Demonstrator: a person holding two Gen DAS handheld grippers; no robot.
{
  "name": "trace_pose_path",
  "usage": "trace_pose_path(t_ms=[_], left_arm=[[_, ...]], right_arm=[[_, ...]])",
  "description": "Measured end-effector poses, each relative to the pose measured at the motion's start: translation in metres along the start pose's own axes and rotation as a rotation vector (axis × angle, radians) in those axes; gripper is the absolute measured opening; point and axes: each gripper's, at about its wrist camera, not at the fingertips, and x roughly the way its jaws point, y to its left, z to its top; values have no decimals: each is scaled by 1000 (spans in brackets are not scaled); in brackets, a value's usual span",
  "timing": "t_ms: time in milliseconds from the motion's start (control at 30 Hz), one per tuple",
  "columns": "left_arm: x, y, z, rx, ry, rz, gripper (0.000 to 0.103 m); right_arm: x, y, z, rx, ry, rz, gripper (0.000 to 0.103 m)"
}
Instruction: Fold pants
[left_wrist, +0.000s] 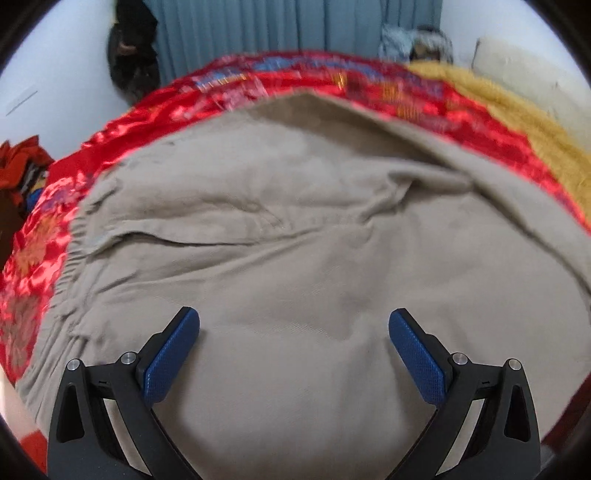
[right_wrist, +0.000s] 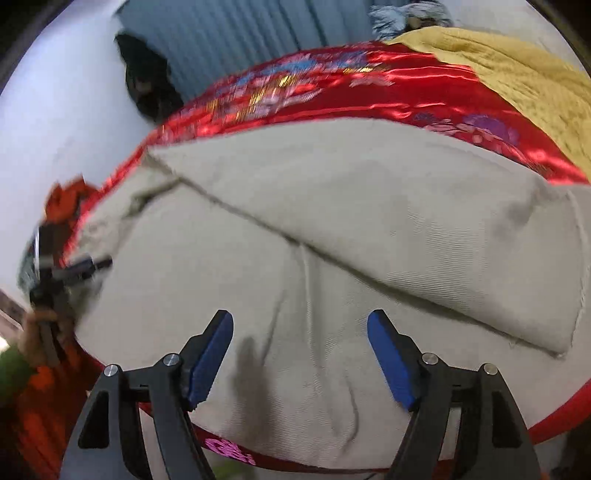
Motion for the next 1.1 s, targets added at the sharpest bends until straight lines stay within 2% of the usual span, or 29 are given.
trace_pose_path(t_ms=[67, 133, 233, 333, 400, 500, 567, 600, 633, 733, 833, 933, 1033, 1100], left_arm=[[1, 12, -5, -34, 2, 14, 102], [11, 20, -9, -52, 40, 21, 102], [13, 18, -16, -12, 17, 40, 102], [15, 13, -18, 17, 11, 67, 102], [15, 13, -19, 14, 7, 68, 102], [13, 15, -19, 16, 13, 70, 102], [10, 14, -18, 14, 32, 73, 102], [7, 13, -16, 10, 42, 71, 102], [3, 12, -15, 4, 51, 59, 102], [-18, 9, -3, -38, 38, -58, 102], [-33, 4, 20, -79, 12, -161, 102], [-27, 2, 44, -141, 23, -257, 102], [-10, 8, 70, -263, 46, -378, 102], [0, 15, 87, -345, 49, -421, 102]], right_arm=[[-5, -15, -1, 71, -35, 50, 75], [-9, -29, 2, 137, -74, 43, 75], [-27, -82, -2, 380, -181, 41, 75], [-45, -114, -11, 550, -279, 31, 75], [-45, -117, -13, 581, -290, 54, 75], [-40, -117, -9, 590, -290, 40, 73], [-42, -121, -12, 607, -293, 19, 52], [-41, -125, -11, 623, -283, 18, 15], [-40, -126, -11, 639, -281, 28, 8], [-58, -112, -1, 570, -321, 28, 8], [-94, -77, 19, 425, -391, 60, 8], [-121, -56, 31, 373, -432, 118, 7], [-148, -38, 41, 326, -467, 163, 4], [-166, -28, 44, 302, -490, 186, 4]])
